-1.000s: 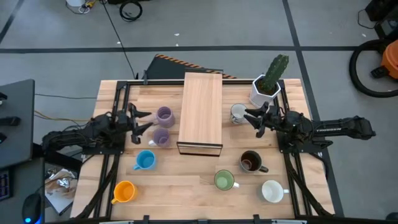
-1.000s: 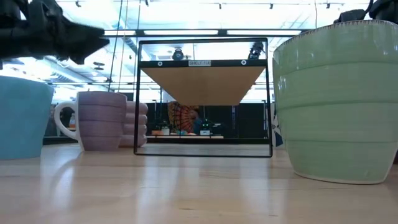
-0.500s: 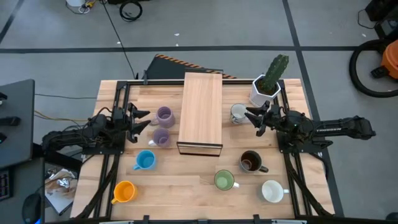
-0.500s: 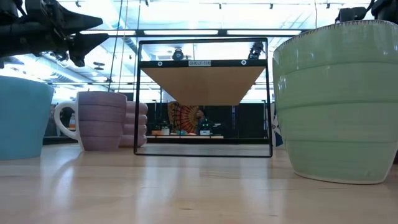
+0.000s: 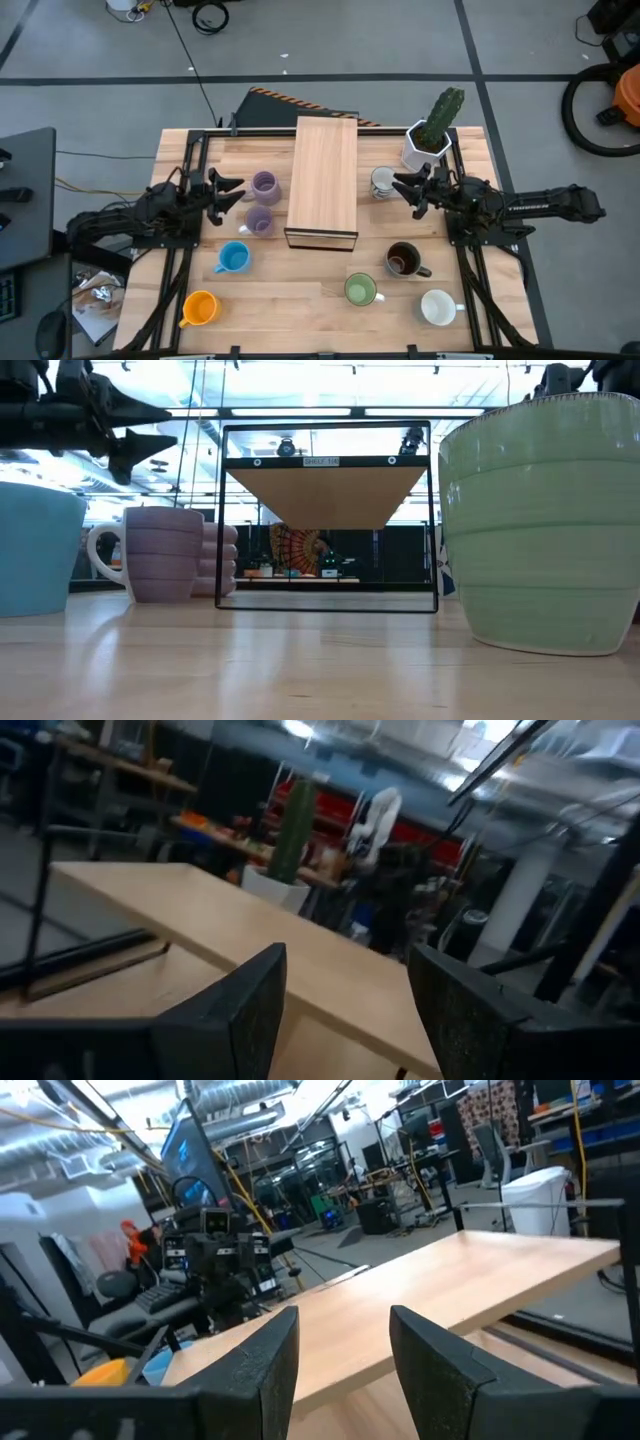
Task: Place coffee mugs
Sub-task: Put the top purple mug on the shelf
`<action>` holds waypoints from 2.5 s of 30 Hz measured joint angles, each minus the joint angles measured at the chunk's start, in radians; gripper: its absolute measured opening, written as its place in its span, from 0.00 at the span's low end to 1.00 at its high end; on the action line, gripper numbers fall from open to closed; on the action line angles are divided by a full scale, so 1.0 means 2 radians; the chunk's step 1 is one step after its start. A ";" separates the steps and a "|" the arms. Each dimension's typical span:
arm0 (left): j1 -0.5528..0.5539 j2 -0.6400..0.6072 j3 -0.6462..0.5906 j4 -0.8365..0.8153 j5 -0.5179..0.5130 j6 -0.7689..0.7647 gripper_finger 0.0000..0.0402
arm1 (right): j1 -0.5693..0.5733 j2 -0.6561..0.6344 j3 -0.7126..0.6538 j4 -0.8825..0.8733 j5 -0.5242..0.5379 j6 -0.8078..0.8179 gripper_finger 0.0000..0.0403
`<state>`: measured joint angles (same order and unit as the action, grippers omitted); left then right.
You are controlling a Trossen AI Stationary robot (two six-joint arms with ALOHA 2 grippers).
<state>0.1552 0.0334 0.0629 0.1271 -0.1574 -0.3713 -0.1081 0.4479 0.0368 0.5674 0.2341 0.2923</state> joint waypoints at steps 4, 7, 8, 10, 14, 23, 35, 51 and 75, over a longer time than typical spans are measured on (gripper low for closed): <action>0.003 0.001 0.014 -0.035 -0.004 -0.005 0.50 | 0.000 0.016 0.017 0.000 -0.004 -0.020 0.41; 0.003 0.000 0.040 -0.073 0.000 -0.006 0.48 | 0.000 0.029 0.038 -0.002 -0.023 -0.047 0.41; 0.003 0.004 0.051 -0.092 -0.004 -0.006 0.48 | 0.000 0.035 0.048 -0.004 -0.027 -0.058 0.41; 0.003 0.018 0.073 -0.133 -0.014 -0.006 0.47 | 0.000 0.046 0.069 -0.020 -0.031 -0.082 0.41; 0.003 0.067 0.103 -0.176 -0.034 -0.014 0.47 | -0.017 0.082 0.099 -0.058 -0.014 -0.125 0.41; 0.023 0.225 0.176 -0.278 -0.053 -0.041 0.47 | -0.070 0.155 0.146 -0.045 -0.092 -0.159 0.41; 0.054 0.381 0.329 -0.454 -0.028 0.048 0.40 | -0.043 0.221 0.152 0.023 -0.133 -0.202 0.41; 0.080 0.493 0.331 -0.464 0.029 0.020 0.45 | -0.052 0.231 0.152 0.053 -0.207 -0.249 0.41; 0.100 0.554 0.331 -0.418 0.031 0.166 0.52 | -0.081 0.231 0.152 0.045 -0.261 -0.234 0.41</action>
<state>0.3561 1.1408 0.7246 -0.7097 -0.0956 -0.0402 -0.2702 0.9100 0.3416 0.6579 -0.2879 -0.1753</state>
